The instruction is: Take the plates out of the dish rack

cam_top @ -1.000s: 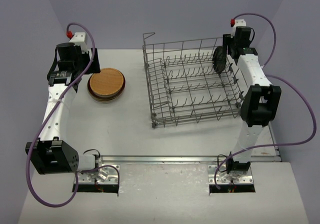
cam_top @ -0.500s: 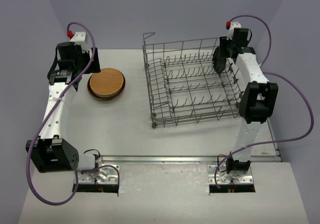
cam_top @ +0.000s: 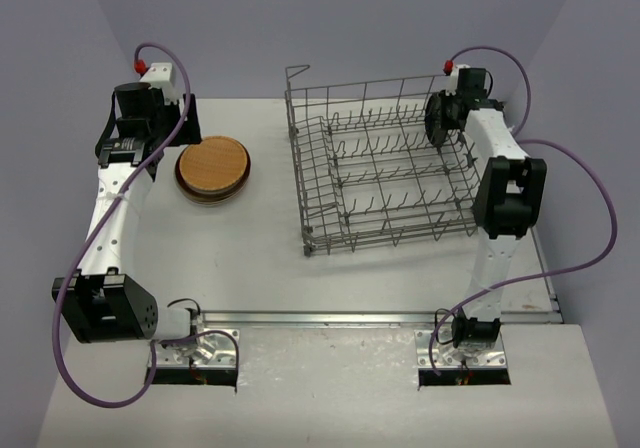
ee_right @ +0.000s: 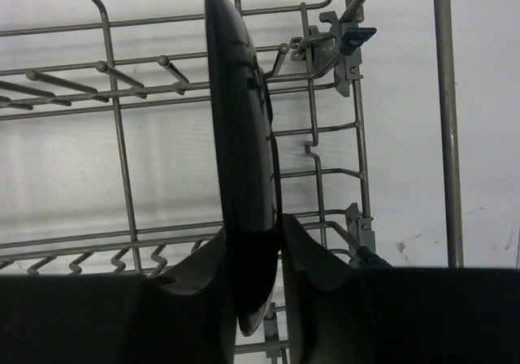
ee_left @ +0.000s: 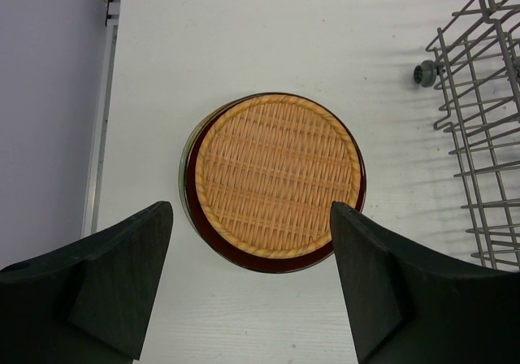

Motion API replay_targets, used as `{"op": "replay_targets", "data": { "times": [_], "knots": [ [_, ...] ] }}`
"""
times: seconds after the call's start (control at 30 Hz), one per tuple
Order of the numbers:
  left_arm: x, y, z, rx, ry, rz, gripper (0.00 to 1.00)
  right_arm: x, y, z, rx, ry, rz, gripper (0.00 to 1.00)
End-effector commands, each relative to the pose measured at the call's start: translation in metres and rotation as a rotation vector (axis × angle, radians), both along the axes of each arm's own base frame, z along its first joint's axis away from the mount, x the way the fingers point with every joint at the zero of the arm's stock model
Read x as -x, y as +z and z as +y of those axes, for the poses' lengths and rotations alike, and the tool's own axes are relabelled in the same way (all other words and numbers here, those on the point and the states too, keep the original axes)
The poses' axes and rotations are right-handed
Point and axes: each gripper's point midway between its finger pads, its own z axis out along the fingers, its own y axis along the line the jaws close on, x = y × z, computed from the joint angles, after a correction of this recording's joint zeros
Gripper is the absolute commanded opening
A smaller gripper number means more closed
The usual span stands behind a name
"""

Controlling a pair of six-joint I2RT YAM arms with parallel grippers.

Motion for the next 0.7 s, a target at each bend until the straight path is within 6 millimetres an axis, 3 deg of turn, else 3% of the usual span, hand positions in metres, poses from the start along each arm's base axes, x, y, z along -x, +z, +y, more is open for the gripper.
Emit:
{"op": "replay_targets", "data": {
  "times": [0.0, 0.13, 0.17, 0.2, 0.23, 0.3, 0.47, 0.6, 0.67],
  "knots": [
    [-0.003, 0.025, -0.004, 0.007, -0.003, -0.065, 0.76, -0.011, 0.073, 0.004, -0.033, -0.010, -0.152, 0.12],
    [-0.003, 0.025, -0.005, 0.017, -0.001, -0.067, 0.76, -0.009, 0.114, 0.004, -0.015, -0.006, -0.218, 0.04],
    [-0.002, 0.026, -0.006, 0.019, -0.002, -0.069, 0.77, -0.009, 0.116, 0.003, -0.013, -0.006, -0.222, 0.03],
    [-0.002, 0.026, -0.006, 0.022, -0.001, -0.069, 0.77, -0.007, 0.133, 0.001, 0.002, -0.008, -0.254, 0.01],
    [-0.001, 0.028, -0.006, 0.022, 0.000, -0.075, 0.88, -0.005, 0.153, 0.000, 0.018, -0.008, -0.293, 0.00],
    [-0.001, 0.030, -0.006, 0.026, 0.000, -0.080, 1.00, -0.001, 0.182, -0.002, 0.036, -0.004, -0.349, 0.00],
    [0.003, 0.044, -0.017, 0.060, -0.045, -0.112, 1.00, 0.011, 0.240, -0.006, 0.066, -0.016, -0.465, 0.00],
    [0.010, 0.066, -0.034, 0.101, -0.121, -0.178, 1.00, 0.035, 0.294, -0.001, 0.061, -0.007, -0.579, 0.00],
    [0.014, 0.075, -0.044, 0.123, -0.171, -0.206, 1.00, 0.047, 0.311, 0.005, 0.031, 0.006, -0.613, 0.00]
  ]
}}
